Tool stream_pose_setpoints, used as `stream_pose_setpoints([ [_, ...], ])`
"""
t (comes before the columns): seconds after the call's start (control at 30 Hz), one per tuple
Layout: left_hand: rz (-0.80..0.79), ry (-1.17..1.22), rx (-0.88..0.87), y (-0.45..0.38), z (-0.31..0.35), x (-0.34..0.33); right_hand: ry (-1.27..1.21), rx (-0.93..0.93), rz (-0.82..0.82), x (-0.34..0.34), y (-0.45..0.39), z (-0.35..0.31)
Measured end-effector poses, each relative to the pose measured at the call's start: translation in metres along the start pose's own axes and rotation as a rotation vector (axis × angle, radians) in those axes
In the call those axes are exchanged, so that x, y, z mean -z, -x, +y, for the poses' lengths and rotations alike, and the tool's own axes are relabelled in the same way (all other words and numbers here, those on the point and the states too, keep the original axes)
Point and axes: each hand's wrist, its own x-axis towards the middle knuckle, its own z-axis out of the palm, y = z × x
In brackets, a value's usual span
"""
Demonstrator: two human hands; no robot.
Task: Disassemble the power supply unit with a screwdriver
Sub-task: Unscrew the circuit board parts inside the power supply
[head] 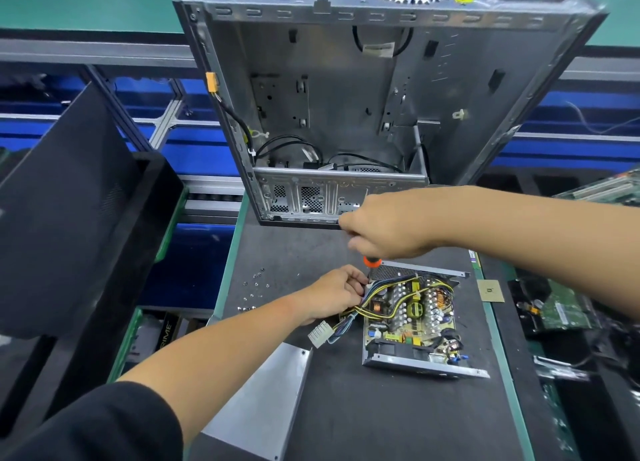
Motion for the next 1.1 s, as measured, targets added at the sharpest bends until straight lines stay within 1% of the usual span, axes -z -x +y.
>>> stream_pose_setpoints([
  [0.1,0.005,0.006,-0.002,0.001,0.001,0.0,-0.059,0.119,-0.067,0.001,0.006,0.002],
  [0.17,0.009,-0.005,-0.003,0.001,0.002,-0.001,-0.052,0.159,-0.048,0.001,0.01,0.005],
  [0.23,0.015,-0.013,-0.003,0.001,0.002,0.0,-0.048,0.131,-0.019,-0.001,0.012,0.008],
  [0.27,0.013,-0.011,-0.005,0.002,0.002,0.0,-0.028,0.081,-0.015,-0.003,0.012,0.008],
  [0.33,0.008,-0.008,-0.006,0.003,0.003,0.0,0.085,-0.03,-0.005,-0.006,0.011,0.005],
  [0.37,0.009,-0.005,-0.005,0.003,0.003,0.001,0.124,-0.053,0.009,-0.007,0.011,0.003],
  [0.43,0.009,0.005,-0.006,0.004,0.003,0.0,0.111,-0.017,0.046,-0.01,0.011,0.001],
  [0.53,0.004,0.022,-0.022,0.004,0.001,0.0,-0.016,0.064,0.058,-0.008,0.014,-0.001],
  [0.67,-0.001,-0.001,-0.031,0.003,-0.001,0.001,-0.142,0.057,0.05,-0.005,0.017,0.004],
  [0.73,-0.005,0.0,-0.032,0.002,-0.003,0.001,-0.152,0.058,0.029,-0.005,0.017,0.007],
  [0.87,-0.01,0.001,-0.035,0.0,-0.004,0.001,-0.094,0.114,-0.026,-0.006,0.018,0.007],
  [0.93,-0.016,-0.012,-0.03,-0.001,-0.004,0.002,-0.069,0.07,-0.019,-0.007,0.017,0.007],
  [1.03,-0.023,-0.013,-0.02,-0.001,-0.003,0.002,0.095,-0.084,-0.024,-0.01,0.015,0.008],
  [1.1,-0.016,-0.01,-0.016,-0.001,-0.003,0.002,0.121,-0.085,0.004,-0.013,0.015,0.007],
])
